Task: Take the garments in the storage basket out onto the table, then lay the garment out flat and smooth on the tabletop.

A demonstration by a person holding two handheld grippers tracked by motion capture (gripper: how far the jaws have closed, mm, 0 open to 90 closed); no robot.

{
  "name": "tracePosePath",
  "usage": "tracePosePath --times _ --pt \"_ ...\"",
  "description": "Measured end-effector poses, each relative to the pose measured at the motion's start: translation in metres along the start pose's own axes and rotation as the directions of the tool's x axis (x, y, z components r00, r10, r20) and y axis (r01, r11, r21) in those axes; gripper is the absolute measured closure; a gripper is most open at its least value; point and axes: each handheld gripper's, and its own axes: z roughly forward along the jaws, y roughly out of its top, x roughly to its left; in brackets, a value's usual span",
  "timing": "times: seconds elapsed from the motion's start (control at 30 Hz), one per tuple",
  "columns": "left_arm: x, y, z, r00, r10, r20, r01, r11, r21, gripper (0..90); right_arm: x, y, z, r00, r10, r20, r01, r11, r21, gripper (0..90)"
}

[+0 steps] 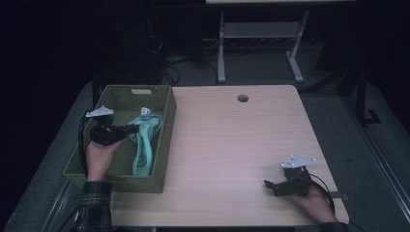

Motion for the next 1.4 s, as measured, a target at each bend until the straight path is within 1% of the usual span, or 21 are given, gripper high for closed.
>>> tracePosePath --times 0.07,0.13,0.2,0.23,0.3,0.37,0.43,0.5,0.57,0.63,0.73,0.8,0.93,1.13,1.23,1.3,1.4 --pt "0.001 0.0 -0.001 1.0 -0.002 0.008 0.002 1.0 -0.008 85.5 0.0 0.0 0.0 1.0 0.0 0.0 0.0 1.0 0.0 1.8" --pt "0.001 0.0 -0.002 1.0 0.004 0.007 -0.004 0.9999 -0.012 85.5 0.0 0.0 0.0 1.0 0.0 0.0 0.0 1.0 0.0 1.8" --pt "0.0 0.001 -0.004 0.9999 -0.005 0.009 0.005 0.9998 -0.019 85.6 0.0 0.0 0.0 1.0 -0.001 0.0 0.001 1.0 0.0 1.8" --pt "0.0 0.002 -0.004 0.9999 -0.002 0.01 0.003 0.9997 -0.025 85.6 0.0 0.0 0.0 1.0 0.001 0.001 -0.001 1.0 0.0 1.8" --pt "0.0 0.004 -0.006 0.9999 0.007 0.014 -0.007 0.9995 -0.029 85.6 0.0 0.0 0.0 1.0 0.001 0.001 -0.001 1.0 0.0 1.8" --pt "-0.002 0.006 -0.009 0.9998 0.002 0.019 -0.002 0.9989 -0.048 85.6 0.0 0.0 0.0 1.0 0.002 0.002 -0.002 1.0 0.001 1.8" --pt "-0.002 0.009 -0.012 0.9996 0.009 0.027 -0.008 0.9985 -0.055 85.7 0.0 0.0 0.0 1.0 0.006 0.0 -0.006 1.0 0.003 1.8" --pt "-0.004 0.011 -0.014 0.9996 0.01 0.027 -0.009 0.9978 -0.065 85.7 0.0 0.0 0.0 1.0 0.006 0.0 -0.006 1.0 0.003 1.8" --pt "-0.006 0.014 -0.017 0.9993 0.009 0.036 -0.006 0.9966 -0.082 85.7 0.0 0.0 0.0 1.0 0.006 0.0 -0.006 1.0 0.003 1.8" --pt "-0.007 0.018 -0.02 0.9991 0.02 0.037 -0.017 0.9959 -0.089 85.7 0.0 0.0 0.0 1.0 0.006 0.0 -0.006 1.0 0.003 1.8" --pt "-0.01 0.023 -0.025 0.9988 0.02 0.046 -0.014 0.9934 -0.114 85.7 0.0 0.0 0.0 1.0 0.006 0.0 -0.006 1.0 0.003 1.8" --pt "-0.013 0.029 -0.028 0.9987 0.028 0.043 -0.022 0.9923 -0.122 85.7 0.0 0.0 0.0 1.0 0.005 0.0 -0.005 1.0 0.002 1.8" --pt "-0.017 0.04 -0.034 0.9974 0.05 0.053 -0.042 0.9901 -0.134 85.8 0.0 0.0 0.0 1.0 0.005 0.0 -0.005 1.0 0.003 1.8" --pt "-0.024 0.054 -0.043 0.9948 0.071 0.073 -0.058 0.9843 -0.166 85.8 0.0 0.0 0.0 1.0 0.005 0.0 -0.005 1.0 0.003 1.8" --pt "-0.027 0.06 -0.047 0.9933 0.078 0.085 -0.061 0.9811 -0.183 85.7 0.0 0.0 0.0 1.0 0.006 0.0 -0.006 1.0 0.003 1.8" --pt "-0.028 0.065 -0.05 0.9903 0.076 0.116 -0.052 0.9782 -0.201 85.8 0.0 0.0 0.0 1.0 0.005 0.0 -0.005 1.0 0.003 1.8" --pt "-0.031 0.072 -0.054 0.9883 0.088 0.125 -0.06 0.9756 -0.211 85.8 0.0 0.0 0.0 1.0 0.005 0.0 -0.005 1.0 0.002 1.8"
